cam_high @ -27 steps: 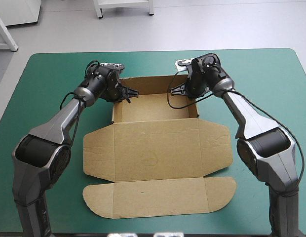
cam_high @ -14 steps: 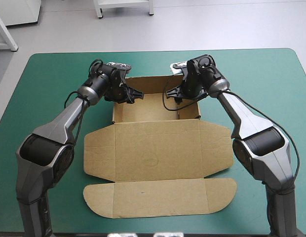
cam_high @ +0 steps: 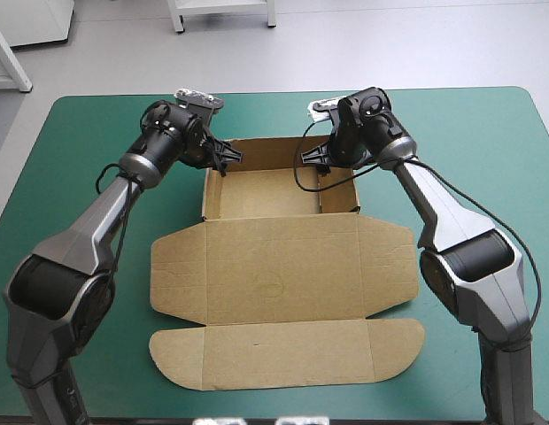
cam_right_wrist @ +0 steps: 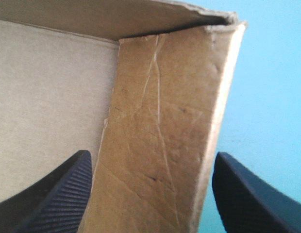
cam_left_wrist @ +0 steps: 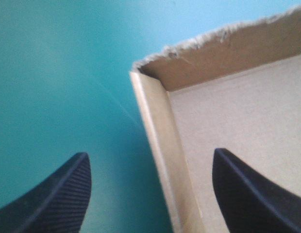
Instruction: Fold the box
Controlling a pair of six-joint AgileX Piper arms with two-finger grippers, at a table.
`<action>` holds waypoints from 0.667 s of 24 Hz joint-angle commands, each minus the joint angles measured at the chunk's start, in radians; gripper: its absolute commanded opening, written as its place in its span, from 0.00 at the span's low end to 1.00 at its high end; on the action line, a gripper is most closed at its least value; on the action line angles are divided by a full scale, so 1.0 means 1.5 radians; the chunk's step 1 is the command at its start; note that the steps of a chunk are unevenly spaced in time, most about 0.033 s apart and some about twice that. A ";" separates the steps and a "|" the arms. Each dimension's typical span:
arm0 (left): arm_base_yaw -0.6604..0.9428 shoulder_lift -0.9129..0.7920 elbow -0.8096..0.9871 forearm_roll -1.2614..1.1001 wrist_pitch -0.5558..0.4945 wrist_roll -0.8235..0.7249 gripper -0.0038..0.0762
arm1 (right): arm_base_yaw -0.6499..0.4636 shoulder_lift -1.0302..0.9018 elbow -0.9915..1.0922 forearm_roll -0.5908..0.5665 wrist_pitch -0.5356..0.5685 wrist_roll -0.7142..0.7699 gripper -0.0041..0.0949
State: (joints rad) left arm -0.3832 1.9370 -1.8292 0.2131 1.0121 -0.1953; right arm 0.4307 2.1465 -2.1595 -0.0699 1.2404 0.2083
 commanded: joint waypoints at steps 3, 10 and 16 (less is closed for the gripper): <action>-0.004 -0.119 -0.021 0.026 -0.026 -0.001 0.69 | -0.004 -0.081 -0.046 -0.015 -0.002 -0.004 0.70; -0.005 -0.304 0.177 -0.067 -0.101 0.028 0.68 | -0.004 -0.119 -0.042 0.000 0.004 -0.016 0.67; -0.005 -0.675 0.576 -0.135 -0.245 0.028 0.66 | -0.004 -0.126 -0.042 0.025 0.004 -0.028 0.67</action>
State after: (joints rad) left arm -0.3832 1.1125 -1.0780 0.0341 0.7459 -0.1507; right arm 0.4307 2.0338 -2.1937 -0.0359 1.2466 0.1789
